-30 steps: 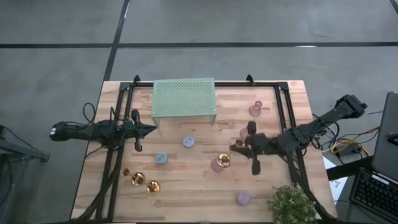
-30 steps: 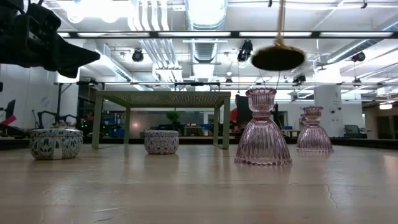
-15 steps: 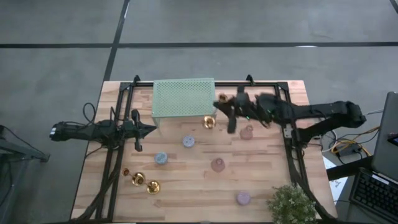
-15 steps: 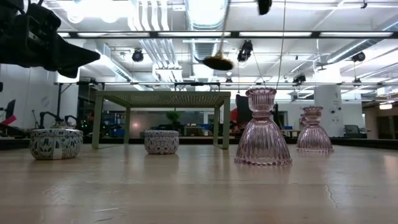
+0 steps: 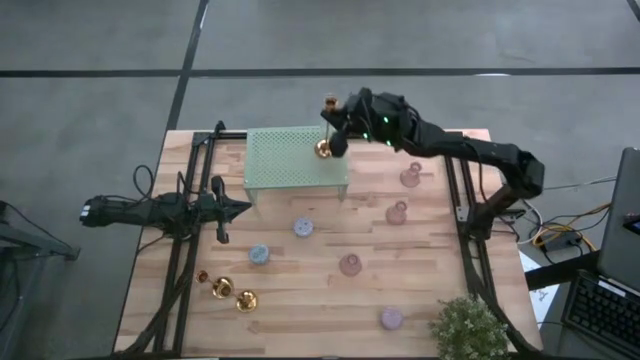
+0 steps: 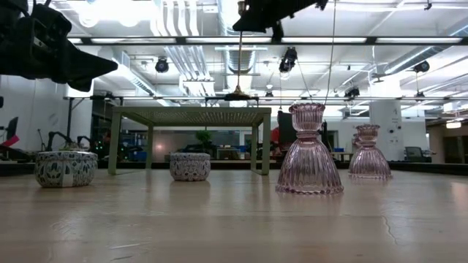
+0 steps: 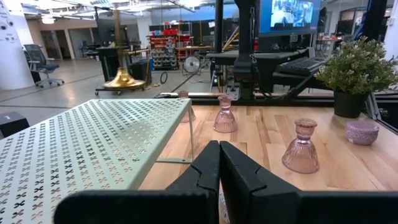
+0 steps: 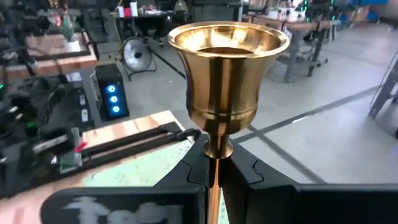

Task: Pick & Place candle stick holders
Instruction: Put the right gold candle holder on the shelf

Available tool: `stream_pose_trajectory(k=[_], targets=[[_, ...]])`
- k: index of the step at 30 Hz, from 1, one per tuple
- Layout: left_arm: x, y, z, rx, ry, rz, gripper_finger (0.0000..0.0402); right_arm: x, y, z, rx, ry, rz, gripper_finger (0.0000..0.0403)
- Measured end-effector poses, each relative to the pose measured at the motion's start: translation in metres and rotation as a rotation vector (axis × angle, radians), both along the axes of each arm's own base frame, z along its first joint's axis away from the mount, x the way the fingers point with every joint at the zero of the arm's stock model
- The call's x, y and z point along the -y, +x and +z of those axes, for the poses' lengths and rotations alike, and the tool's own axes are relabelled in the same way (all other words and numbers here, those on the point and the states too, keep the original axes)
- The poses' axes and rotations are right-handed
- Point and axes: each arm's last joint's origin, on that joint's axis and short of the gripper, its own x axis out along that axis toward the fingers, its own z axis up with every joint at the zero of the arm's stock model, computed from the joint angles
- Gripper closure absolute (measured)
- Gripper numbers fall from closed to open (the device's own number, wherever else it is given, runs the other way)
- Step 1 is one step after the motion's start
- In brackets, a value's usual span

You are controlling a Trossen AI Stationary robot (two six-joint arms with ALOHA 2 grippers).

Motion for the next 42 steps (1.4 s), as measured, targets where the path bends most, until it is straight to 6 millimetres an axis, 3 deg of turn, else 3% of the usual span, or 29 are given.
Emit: stream_pose_trajectory(k=[6,12,30,42], targets=[[0.0,0.0,0.0,0.0,0.0,0.0,0.0388,0.042,0.004,-0.011,0.016,0.083,-0.078,0.039],[0.0,0.0,0.0,0.0,0.0,0.0,0.0388,0.066,0.001,-0.024,-0.004,0.114,-0.141,0.039],[0.0,0.0,0.0,0.0,0.0,0.0,0.0388,0.07,0.0,-0.027,-0.03,0.081,-0.149,0.0387],[0.0,0.0,0.0,0.0,0.0,0.0,0.0388,0.07,0.0,-0.028,-0.027,0.094,-0.152,0.0333]])
